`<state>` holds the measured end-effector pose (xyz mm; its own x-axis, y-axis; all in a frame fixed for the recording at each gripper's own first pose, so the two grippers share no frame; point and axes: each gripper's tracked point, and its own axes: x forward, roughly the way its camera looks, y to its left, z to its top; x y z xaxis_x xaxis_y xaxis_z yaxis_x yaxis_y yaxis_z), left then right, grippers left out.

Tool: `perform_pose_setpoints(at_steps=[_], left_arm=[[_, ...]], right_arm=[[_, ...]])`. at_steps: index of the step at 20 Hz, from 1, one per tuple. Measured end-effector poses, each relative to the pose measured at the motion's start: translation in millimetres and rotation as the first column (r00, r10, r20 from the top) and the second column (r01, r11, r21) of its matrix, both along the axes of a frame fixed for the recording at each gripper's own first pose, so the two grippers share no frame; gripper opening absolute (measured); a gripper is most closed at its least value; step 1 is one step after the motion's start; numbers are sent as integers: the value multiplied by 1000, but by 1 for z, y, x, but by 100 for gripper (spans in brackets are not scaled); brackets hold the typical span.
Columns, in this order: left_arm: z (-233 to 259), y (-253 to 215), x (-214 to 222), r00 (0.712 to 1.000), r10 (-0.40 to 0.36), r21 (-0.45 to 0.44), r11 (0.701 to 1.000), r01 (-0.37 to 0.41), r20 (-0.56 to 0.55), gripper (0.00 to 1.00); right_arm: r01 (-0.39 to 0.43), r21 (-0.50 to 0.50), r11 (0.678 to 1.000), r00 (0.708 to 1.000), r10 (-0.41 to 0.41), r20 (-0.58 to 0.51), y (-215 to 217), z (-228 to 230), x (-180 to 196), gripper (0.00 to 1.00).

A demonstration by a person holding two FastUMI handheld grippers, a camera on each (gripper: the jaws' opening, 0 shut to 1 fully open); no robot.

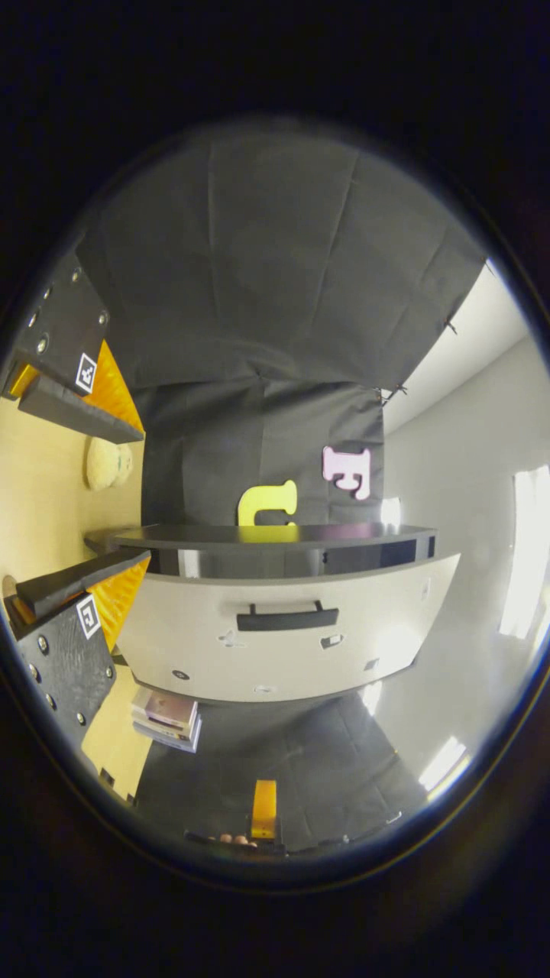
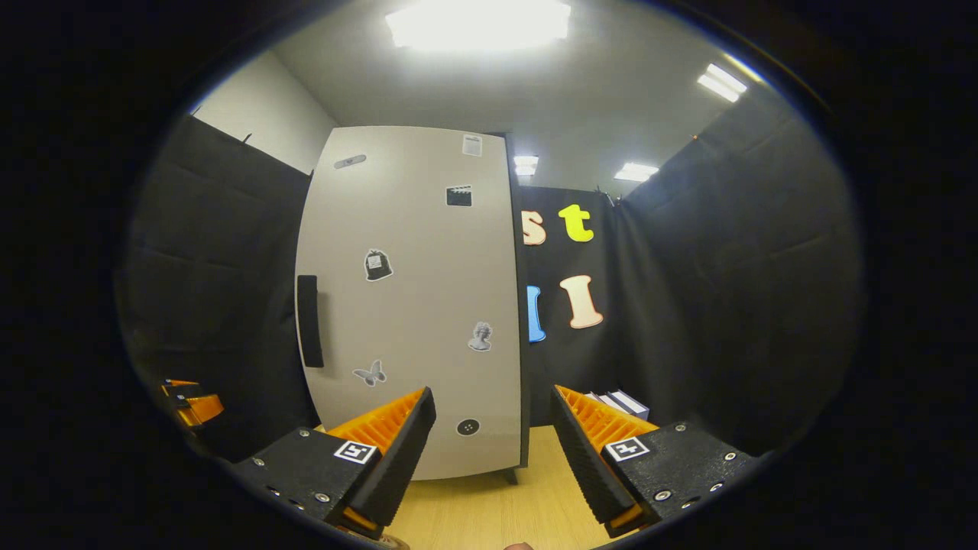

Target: Open the cabinet door with the right hand, grasp the bottle in the cabinet with the left hand and place it on the coaster, then close the cabinet door with the right hand.

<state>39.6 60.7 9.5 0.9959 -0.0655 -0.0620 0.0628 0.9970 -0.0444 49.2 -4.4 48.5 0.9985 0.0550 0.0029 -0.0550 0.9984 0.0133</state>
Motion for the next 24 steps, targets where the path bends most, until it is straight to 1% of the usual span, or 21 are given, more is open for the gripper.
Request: perform_pose_setpoints(at_steps=[1,5,6,7,8,9,10,11,13,14,16,19,20,22,23,24], left_arm=[[3,-9,0,1000,-3,-6,1000,3,2,80],[14,-26,1,1000,12,-38,999,-12,4,79],[17,-28,2,1000,19,-40,999,-19,8,79],[18,-31,1,1000,23,-38,999,-23,10,84],[20,-35,0,1000,26,-33,999,-25,15,84],[22,-36,-2,999,31,-23,999,-31,22,79],[24,-37,-2,999,37,-12,999,-36,28,79],[27,-39,-3,999,39,-1,999,-39,33,84],[33,-40,-5,998,44,8,999,-44,43,84],[34,-42,-7,998,43,6,999,-43,47,79],[37,-42,-9,997,41,-6,999,-41,66,79],[35,-41,-7,998,36,-6,999,-35,57,79],[35,-41,-7,998,40,1,999,-41,54,75],[38,-40,-8,997,45,4,999,-45,65,84],[40,-40,-8,996,46,9,999,-47,72,79],[41,-38,-8,996,49,18,999,-51,77,79]], right_arm=[[6,2,1000,1000,-6,5,-9,0,0,93],[20,-2,1000,1000,-20,-12,-41,-11,-1,93],[21,3,1000,1000,-21,-15,-46,-11,-1,93],[23,5,1000,1000,-22,-16,-51,-12,1,93],[23,6,1000,1000,-23,-16,-55,-12,1,93],[23,6,1000,1000,-23,-16,-58,-12,2,93],[22,5,1000,1000,-22,-13,-61,-12,2,93],[21,3,1000,1000,-21,-8,-63,-11,3,93],[22,4,1000,1000,-22,3,-68,-8,3,93],[21,8,1000,1000,-22,7,-68,-7,2,93],[21,10,1000,1000,-21,-1,-69,-7,1,93],[37,1,999,999,-37,15,-70,-2,0,93],[38,2,999,999,-38,20,-70,-1,-1,93],[39,3,999,999,-40,18,-69,-2,-2,93],[44,2,999,999,-45,17,-70,-2,-3,93],[50,1,999,999,-50,17,-71,-1,-3,93]])
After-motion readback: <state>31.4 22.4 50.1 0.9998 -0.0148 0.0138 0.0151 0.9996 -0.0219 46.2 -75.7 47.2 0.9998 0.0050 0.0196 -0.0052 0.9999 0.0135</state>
